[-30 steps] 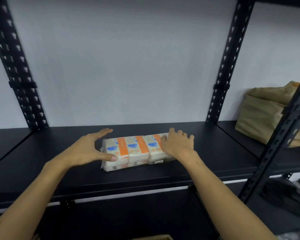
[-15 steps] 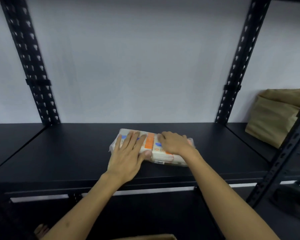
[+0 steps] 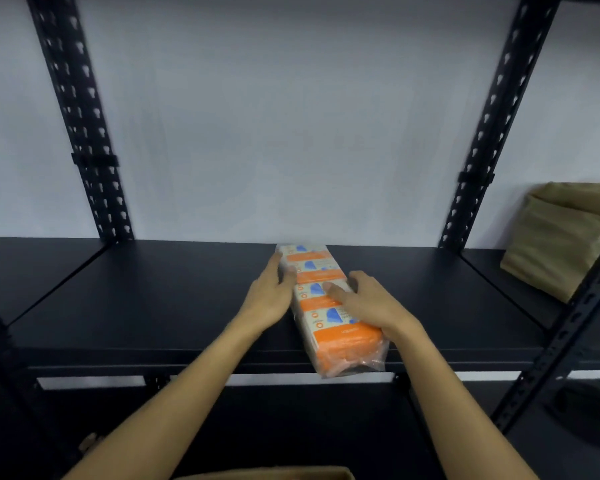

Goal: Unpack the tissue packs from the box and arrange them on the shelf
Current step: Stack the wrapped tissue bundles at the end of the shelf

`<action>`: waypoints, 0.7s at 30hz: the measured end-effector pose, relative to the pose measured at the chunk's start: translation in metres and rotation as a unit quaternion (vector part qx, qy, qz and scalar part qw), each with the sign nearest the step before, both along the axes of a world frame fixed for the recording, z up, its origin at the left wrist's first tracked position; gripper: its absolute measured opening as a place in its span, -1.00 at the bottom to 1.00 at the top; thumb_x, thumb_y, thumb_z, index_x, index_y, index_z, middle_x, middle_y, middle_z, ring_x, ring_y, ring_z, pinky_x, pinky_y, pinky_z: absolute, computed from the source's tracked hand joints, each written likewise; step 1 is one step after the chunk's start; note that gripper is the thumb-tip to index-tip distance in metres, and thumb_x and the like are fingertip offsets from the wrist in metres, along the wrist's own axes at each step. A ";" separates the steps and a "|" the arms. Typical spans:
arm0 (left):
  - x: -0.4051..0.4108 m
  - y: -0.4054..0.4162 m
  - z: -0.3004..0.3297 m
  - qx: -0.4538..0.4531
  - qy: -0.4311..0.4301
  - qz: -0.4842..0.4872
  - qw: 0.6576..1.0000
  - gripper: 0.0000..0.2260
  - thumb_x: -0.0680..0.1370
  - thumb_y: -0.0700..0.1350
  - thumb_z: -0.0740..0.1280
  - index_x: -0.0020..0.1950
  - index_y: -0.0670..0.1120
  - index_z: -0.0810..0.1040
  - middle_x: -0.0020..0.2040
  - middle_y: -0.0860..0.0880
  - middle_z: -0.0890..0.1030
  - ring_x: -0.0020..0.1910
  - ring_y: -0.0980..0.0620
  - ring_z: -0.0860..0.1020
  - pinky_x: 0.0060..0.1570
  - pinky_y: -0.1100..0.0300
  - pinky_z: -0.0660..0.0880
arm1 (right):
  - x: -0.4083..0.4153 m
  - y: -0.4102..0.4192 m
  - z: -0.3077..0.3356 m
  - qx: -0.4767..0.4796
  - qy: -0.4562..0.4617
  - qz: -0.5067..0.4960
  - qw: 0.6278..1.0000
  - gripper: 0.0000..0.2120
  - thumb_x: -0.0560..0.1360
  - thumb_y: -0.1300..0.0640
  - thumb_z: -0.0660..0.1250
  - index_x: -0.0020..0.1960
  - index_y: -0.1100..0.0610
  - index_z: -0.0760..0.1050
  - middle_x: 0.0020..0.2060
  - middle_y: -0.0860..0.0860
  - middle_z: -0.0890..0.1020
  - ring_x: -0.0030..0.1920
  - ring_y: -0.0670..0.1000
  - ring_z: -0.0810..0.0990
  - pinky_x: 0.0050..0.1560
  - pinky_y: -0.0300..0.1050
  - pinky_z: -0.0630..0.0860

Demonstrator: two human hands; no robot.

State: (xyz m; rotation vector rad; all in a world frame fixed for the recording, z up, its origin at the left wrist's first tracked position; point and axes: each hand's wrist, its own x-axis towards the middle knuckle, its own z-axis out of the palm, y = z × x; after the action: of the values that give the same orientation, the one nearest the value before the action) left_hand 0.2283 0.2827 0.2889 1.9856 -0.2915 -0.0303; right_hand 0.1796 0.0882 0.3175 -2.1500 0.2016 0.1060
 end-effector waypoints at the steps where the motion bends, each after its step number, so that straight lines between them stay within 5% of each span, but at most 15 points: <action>1: -0.010 -0.011 0.000 -0.078 0.054 0.004 0.995 -0.63 0.70 0.15 0.12 0.52 0.16 0.29 0.30 0.06 0.61 0.11 0.15 0.65 0.16 0.14 0.56 | 0.001 -0.002 -0.002 0.069 0.001 -0.003 0.998 -0.29 0.56 -0.18 0.37 0.55 0.10 0.19 -0.02 -0.11 0.61 -0.14 -0.05 0.74 -0.26 -0.16 0.62; 3: -0.018 -0.033 -0.002 -0.186 0.138 0.016 0.973 -0.61 0.71 0.15 0.10 0.53 0.15 0.23 0.16 -0.01 0.67 -0.06 0.05 0.73 -0.05 0.08 0.66 | 0.001 -0.001 -0.006 0.133 0.007 0.006 0.991 -0.31 0.56 -0.11 0.41 0.56 0.10 0.22 0.03 -0.04 0.68 -0.12 -0.03 0.76 -0.17 -0.08 0.69; 6: -0.011 -0.056 -0.005 -0.237 0.166 0.046 0.956 -0.55 0.72 0.12 0.10 0.59 0.18 0.07 0.13 -0.09 0.65 -0.14 -0.08 0.74 -0.15 -0.04 0.69 | 0.001 -0.001 -0.011 0.149 -0.006 0.024 0.989 -0.61 0.61 -0.03 0.36 0.38 0.04 0.42 0.03 0.02 0.73 -0.08 0.00 0.76 -0.04 -0.02 0.70; 11: -0.012 -0.079 -0.002 -0.267 0.189 0.017 0.945 -0.62 0.73 0.09 0.09 0.55 0.15 0.20 0.14 -0.13 0.66 -0.15 -0.09 0.73 -0.32 0.08 0.64 | -0.002 -0.021 -0.008 0.123 -0.016 0.005 0.992 -0.67 0.63 -0.03 0.33 0.35 0.03 0.43 0.05 0.01 0.71 -0.07 -0.01 0.75 -0.05 -0.05 0.69; 15: -0.006 -0.091 0.002 -0.279 0.257 -0.054 0.924 -0.46 0.67 0.29 0.03 0.39 -0.02 0.54 0.11 -0.14 0.72 0.05 -0.13 0.71 0.09 -0.08 0.64 | -0.002 -0.041 0.003 0.003 -0.024 -0.034 0.999 -0.75 0.62 -0.03 0.32 0.24 0.00 0.40 0.03 -0.02 0.67 -0.09 -0.03 0.72 -0.14 -0.13 0.63; 19: -0.004 -0.102 0.010 -0.215 0.221 -0.155 0.939 -0.53 0.68 0.27 -0.08 0.23 0.14 0.56 0.16 0.04 0.67 0.08 0.21 0.65 0.12 0.29 0.48 | 0.008 -0.050 0.010 -0.165 -0.085 -0.084 0.979 -0.41 0.52 -0.13 0.22 0.51 -0.05 0.21 0.40 0.09 0.44 0.32 0.18 0.50 0.28 0.23 0.49; 21: -0.004 -0.103 0.017 -0.165 0.195 -0.136 0.957 -0.53 0.70 0.24 -0.11 0.29 0.13 0.52 0.22 0.18 0.55 0.25 0.21 0.51 0.31 0.23 0.32 | 0.013 -0.043 0.011 -0.267 -0.061 -0.078 0.959 -0.33 0.57 -0.25 0.16 0.60 -0.06 0.12 0.55 0.10 0.24 0.52 0.27 0.22 0.43 0.37 0.25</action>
State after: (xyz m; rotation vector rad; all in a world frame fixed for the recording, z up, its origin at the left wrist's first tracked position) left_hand 0.2243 0.1800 0.3054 1.5548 -0.2887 -0.5129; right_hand 0.1925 0.0453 0.3281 -2.6564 0.3600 -0.1958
